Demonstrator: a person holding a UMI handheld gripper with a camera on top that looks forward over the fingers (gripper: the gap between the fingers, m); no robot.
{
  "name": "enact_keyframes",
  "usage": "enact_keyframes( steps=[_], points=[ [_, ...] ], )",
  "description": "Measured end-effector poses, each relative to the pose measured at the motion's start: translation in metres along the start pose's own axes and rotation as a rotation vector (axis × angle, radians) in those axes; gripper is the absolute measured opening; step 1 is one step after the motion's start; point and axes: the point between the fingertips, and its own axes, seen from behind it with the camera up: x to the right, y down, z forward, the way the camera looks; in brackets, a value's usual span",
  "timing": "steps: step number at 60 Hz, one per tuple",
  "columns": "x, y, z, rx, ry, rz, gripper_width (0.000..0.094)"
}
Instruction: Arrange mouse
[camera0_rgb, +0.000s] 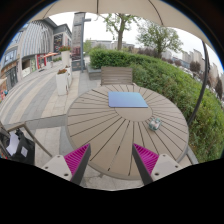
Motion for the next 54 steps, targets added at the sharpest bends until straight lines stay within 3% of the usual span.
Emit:
enact_keyframes(
  steps=[20,54],
  points=[
    [0.119,0.02,0.023,-0.005,0.182,0.077,0.0855],
    [0.176,0.016,0.117,0.074,0.187,0.109,0.0854]
  ],
)
